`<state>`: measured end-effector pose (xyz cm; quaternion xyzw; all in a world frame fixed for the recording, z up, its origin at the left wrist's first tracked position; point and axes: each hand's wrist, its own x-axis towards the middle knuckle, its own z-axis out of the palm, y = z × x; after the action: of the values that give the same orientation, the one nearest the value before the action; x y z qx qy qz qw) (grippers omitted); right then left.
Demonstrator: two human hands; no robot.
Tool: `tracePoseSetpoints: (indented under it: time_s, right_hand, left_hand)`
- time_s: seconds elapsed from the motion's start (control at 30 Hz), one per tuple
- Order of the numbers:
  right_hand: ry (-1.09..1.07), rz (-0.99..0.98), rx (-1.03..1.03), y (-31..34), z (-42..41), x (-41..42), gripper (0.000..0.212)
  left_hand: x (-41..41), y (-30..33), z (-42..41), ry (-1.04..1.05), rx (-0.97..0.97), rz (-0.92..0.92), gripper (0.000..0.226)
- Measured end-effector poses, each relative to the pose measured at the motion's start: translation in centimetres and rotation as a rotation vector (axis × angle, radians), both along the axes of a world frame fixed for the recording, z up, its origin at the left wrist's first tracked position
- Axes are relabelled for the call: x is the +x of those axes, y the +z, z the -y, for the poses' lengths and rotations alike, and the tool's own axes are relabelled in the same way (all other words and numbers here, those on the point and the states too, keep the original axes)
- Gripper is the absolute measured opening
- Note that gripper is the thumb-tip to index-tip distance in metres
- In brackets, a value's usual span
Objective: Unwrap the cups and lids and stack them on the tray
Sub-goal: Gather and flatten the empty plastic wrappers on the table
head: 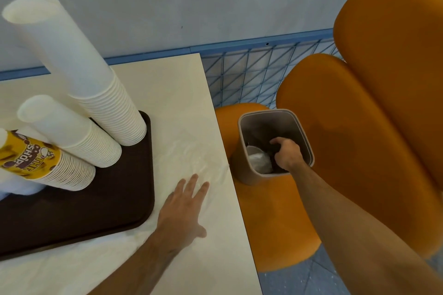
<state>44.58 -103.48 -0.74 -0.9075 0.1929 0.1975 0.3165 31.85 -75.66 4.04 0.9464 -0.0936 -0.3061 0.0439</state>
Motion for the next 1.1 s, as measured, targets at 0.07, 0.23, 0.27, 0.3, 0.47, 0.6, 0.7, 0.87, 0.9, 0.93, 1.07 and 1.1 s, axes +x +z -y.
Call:
tracePoseSetpoints:
  time_s: [0.07, 0.23, 0.27, 0.3, 0.47, 0.6, 0.7, 0.87, 0.9, 0.93, 1.07, 1.1]
  right_hand:
    - [0.008, 0.035, 0.006, 0.7, -0.2, -0.4, 0.055]
    - [0.056, 0.169, 0.026, 4.0, -2.0, -2.3, 0.057]
    - [0.060, 0.208, 0.025, 4.7, -2.6, -2.9, 0.055]
    - [0.062, 0.249, 0.025, 5.5, -3.4, -3.6, 0.052]
    - [0.094, 0.364, 0.116, 9.6, -9.8, -8.6, 0.039]
    - [0.192, 0.353, 0.214, 11.4, -16.8, -13.4, 0.034]
    - [0.297, 0.336, 0.231, 11.5, -22.6, -16.9, 0.026]
    - [0.395, 0.263, 0.288, 10.8, -32.3, -22.8, 0.019]
    - [0.411, 0.223, 0.270, 10.7, -33.7, -23.7, 0.019]
    - [0.427, 0.188, 0.253, 10.4, -35.4, -24.7, 0.021]
    - [0.477, 0.028, 0.170, 9.5, -40.7, -27.4, 0.037]
    - [0.489, -0.005, 0.154, 9.4, -41.5, -27.8, 0.042]
  left_hand:
    - [-0.2, 0.1, -0.1, -0.001, 0.000, 0.016, 0.107]
    - [-1.8, 1.2, 0.1, 0.004, -0.079, 0.141, 0.086]
    - [-2.2, 1.6, 0.2, 0.022, -0.114, 0.170, 0.082]
    - [-2.7, 2.1, 0.1, 0.044, -0.160, 0.194, 0.078]
    - [-6.0, 4.4, -3.2, 0.135, -0.415, 0.319, 0.053]
    - [-9.9, 5.3, -8.8, 0.259, -0.462, 0.357, 0.040]
    - [-13.3, 5.5, -13.7, 0.359, -0.421, 0.377, 0.032]
    - [-19.8, 5.3, -22.7, 0.465, -0.336, 0.410, 0.020]
    - [-20.7, 5.3, -24.1, 0.485, -0.325, 0.415, 0.018]
    - [-21.7, 5.3, -25.9, 0.503, -0.314, 0.417, 0.017]
    - [-25.6, 4.5, -32.0, 0.474, -0.247, 0.403, 0.021]
    - [-26.3, 4.2, -33.0, 0.442, -0.231, 0.378, 0.026]
